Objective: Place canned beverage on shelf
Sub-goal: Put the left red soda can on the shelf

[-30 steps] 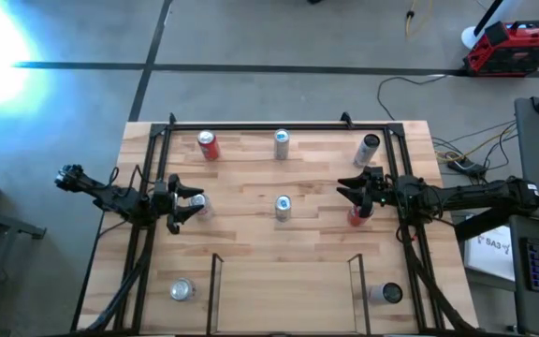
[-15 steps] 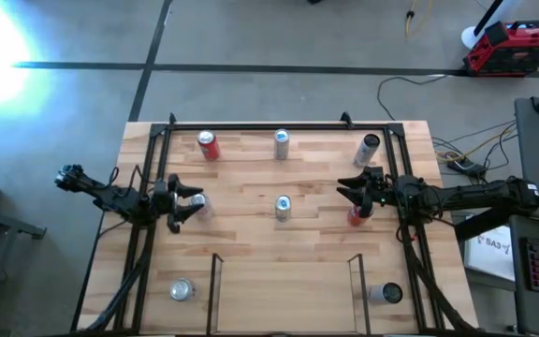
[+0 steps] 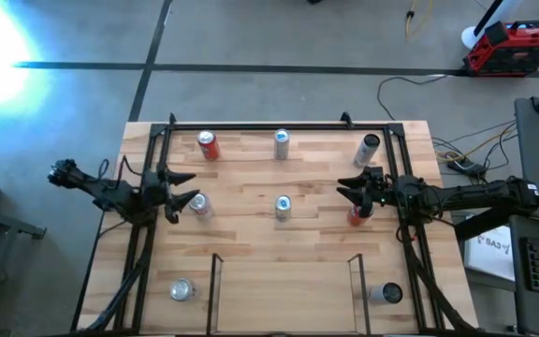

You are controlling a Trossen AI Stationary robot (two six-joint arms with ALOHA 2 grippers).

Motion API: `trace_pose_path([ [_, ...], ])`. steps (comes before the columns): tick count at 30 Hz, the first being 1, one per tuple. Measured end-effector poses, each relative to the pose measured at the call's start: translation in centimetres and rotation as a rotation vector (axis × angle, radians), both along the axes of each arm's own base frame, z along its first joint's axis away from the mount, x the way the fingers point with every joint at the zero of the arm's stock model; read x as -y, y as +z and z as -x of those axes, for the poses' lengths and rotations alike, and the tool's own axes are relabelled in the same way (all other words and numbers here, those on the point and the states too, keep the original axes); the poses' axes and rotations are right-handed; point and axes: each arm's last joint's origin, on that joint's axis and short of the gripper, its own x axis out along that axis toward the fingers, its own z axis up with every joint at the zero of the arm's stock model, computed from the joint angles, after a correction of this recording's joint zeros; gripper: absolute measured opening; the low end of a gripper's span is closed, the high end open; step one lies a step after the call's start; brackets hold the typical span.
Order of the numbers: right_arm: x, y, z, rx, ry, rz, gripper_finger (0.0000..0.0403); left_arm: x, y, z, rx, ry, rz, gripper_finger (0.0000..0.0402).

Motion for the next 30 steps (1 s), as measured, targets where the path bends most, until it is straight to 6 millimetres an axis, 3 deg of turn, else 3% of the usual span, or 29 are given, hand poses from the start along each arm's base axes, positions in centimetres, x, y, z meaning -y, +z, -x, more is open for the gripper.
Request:
trace_pose_path([
  [5,0.0,0.0,0.0,0.0,0.0,0.0,0.0183,0.1,3.5,-0.6,-0.22,0.08,0.101,0.0245],
  [10,0.0,0.0,0.0,0.0,0.0,0.0,0.0183,0.0,5.0,-1.4,-0.386,0.258,0.393,0.0256],
  [15,0.0,0.0,0.0,0.0,0.0,0.0,0.0183,0.0,6.6,-2.8,-0.423,0.424,0.576,0.0282],
  [20,0.0,0.0,0.0,0.0,0.0,0.0,0.0183,-0.7,8.3,-4.7,-0.452,0.523,0.575,0.0296],
  [25,0.0,0.0,0.0,0.0,0.0,0.0,0.0183,-2.6,8.7,-7.3,-0.552,0.593,0.706,0.0297],
  [30,0.0,0.0,0.0,0.0,0.0,0.0,0.0183,-6.0,7.5,-10.1,-0.734,0.634,0.944,0.0297],
])
